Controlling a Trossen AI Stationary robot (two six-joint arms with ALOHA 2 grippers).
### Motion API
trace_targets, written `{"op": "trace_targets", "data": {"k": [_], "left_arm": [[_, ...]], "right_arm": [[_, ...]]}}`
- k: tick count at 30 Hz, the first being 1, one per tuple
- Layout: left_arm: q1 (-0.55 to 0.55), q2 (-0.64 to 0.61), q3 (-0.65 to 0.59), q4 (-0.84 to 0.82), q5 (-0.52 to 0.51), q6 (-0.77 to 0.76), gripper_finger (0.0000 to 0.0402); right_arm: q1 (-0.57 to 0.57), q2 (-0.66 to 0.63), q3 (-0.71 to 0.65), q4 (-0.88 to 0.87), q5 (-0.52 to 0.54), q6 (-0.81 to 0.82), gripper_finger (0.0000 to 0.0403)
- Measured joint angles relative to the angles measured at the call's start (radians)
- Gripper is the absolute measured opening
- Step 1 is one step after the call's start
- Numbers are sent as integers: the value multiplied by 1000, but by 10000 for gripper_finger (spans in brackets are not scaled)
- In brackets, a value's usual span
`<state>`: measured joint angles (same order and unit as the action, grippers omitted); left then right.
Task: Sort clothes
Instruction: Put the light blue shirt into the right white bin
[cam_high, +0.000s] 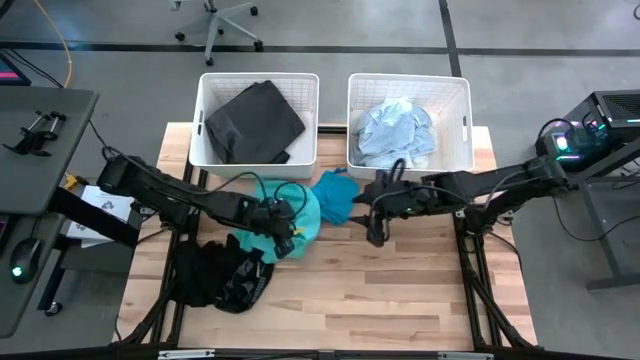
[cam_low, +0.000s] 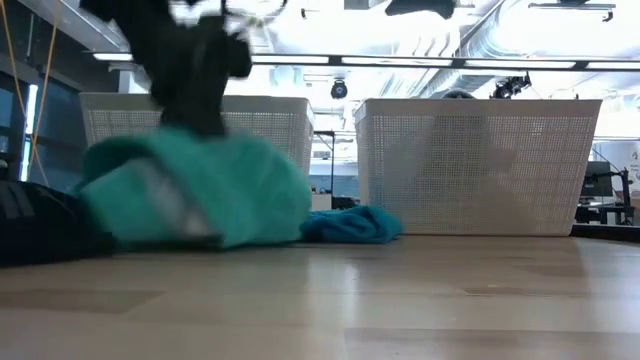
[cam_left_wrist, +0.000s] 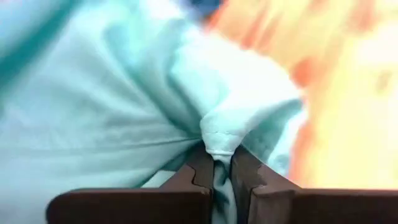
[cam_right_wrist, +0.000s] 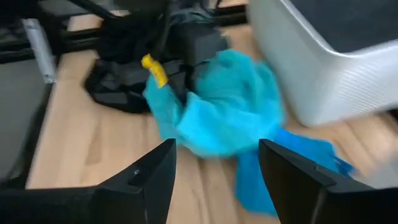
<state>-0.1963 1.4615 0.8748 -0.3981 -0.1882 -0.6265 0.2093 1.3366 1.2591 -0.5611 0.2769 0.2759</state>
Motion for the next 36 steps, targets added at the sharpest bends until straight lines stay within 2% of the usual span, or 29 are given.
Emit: {"op": "trace_targets", "data": {"k": [5, 11, 14, 17, 20, 22, 26, 28, 29, 32, 36], "left_arm": [[-27, -42, 137, -2, -5, 143, 3], [-37, -45, 268, 0, -8, 273, 1], [-37, -47, 314, -3, -35, 326, 1], [-37, -47, 360, -12, -95, 372, 1], [-37, -48, 401, -13, -122, 409, 1], [-37, -49, 422, -1, -128, 422, 0], [-39, -51, 455, -10, -143, 425, 0], [-41, -55, 472, -36, -146, 396, 4], [-41, -60, 479, -47, -147, 383, 9], [-42, -91, 496, -106, -152, 367, 35], [-42, -150, 499, -224, -229, 304, 80]], "right_arm": [[-38, 71, 7, 144, -136, -23, 255], [-95, 179, 46, 178, -289, -85, 323], [-105, 236, 49, 179, -381, -164, 336], [-105, 285, 50, 186, -453, -195, 333], [-104, 322, 51, 214, -454, -161, 299], [-99, 336, 51, 261, -440, -136, 254], [-95, 337, 50, 374, -408, -53, 108], [-96, 317, 49, 372, -399, -11, 35], [-97, 297, 48, 361, -387, 7, 21], [-97, 209, 52, 292, -283, 61, 24], [-104, 71, 142, 62, -27, 10, 8]]}}
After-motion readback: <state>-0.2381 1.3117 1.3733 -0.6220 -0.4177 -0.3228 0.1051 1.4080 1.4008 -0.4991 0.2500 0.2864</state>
